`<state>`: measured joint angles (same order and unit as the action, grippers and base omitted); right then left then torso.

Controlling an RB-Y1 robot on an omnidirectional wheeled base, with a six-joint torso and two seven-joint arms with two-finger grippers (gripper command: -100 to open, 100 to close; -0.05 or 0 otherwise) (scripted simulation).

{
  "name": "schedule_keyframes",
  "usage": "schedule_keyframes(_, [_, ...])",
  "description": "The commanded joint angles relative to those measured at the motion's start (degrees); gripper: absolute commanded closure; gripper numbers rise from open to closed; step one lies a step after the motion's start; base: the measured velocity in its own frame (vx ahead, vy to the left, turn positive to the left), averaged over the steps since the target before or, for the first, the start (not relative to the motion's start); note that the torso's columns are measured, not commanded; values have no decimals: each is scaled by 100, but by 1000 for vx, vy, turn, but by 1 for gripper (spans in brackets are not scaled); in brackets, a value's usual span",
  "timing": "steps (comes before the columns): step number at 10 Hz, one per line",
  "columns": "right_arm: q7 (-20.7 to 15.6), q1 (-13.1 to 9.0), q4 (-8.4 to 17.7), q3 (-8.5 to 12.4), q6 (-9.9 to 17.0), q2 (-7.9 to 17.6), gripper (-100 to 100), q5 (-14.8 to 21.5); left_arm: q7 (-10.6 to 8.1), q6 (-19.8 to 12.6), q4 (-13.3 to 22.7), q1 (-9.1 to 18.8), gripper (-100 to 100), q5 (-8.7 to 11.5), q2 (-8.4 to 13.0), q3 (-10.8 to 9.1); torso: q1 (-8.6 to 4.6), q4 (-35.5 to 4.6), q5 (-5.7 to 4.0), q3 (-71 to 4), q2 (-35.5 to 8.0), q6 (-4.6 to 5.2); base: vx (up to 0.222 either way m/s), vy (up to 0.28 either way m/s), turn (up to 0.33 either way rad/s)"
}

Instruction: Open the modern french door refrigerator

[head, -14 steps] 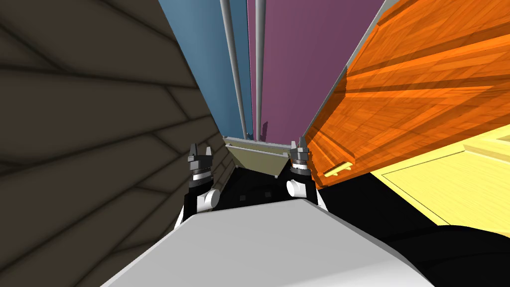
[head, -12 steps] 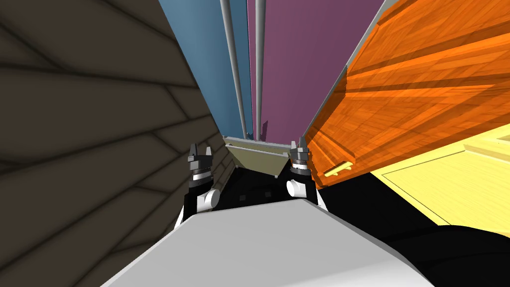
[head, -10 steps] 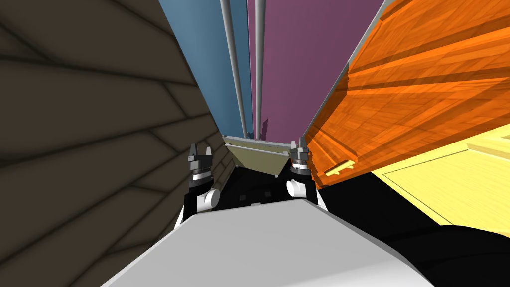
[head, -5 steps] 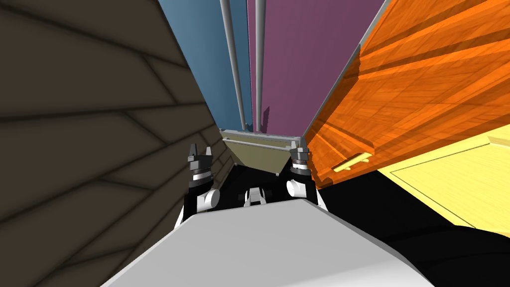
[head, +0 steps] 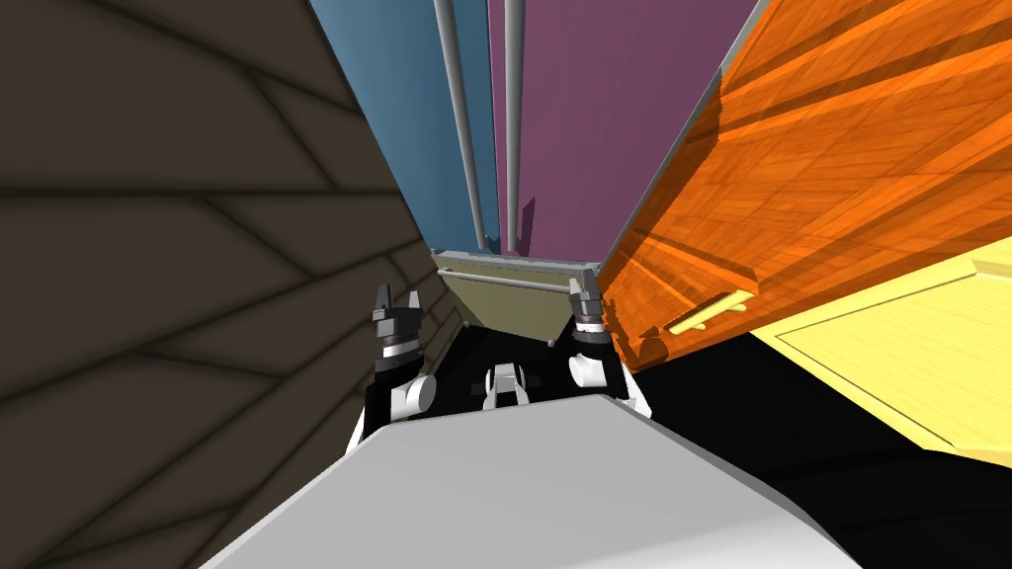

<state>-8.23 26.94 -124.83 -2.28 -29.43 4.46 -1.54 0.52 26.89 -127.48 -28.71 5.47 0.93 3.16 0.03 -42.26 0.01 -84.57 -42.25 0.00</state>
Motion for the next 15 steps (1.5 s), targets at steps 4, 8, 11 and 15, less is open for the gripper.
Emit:
schedule_keyframes(4, [-83, -782, 522, -281, 74, 573, -100, 861, 0, 0, 0, 0, 0, 0, 0, 0, -2, -2, -1, -1, -2, 0, 12, 28, -72])
schedule_keyframes(8, [-156, -1346, 878, -511, 127, 758, -100, 1487, 0, 0, 0, 0, 0, 0, 0, 0, -5, -3, -2, 2, -6, 1, 10, 28, -68])
schedule_keyframes(11, [-213, -1728, 1136, -679, 167, 864, -100, 1945, 0, 0, 0, 0, 0, 0, 0, 0, -2, -2, -1, 0, -4, 1, 8, 29, -72])
schedule_keyframes(15, [-276, -2234, 1412, -853, 215, 968, -100, 2551, 0, 0, 0, 0, 0, 0, 0, 0, -1, -2, 0, -1, -2, 0, 9, 28, -60])
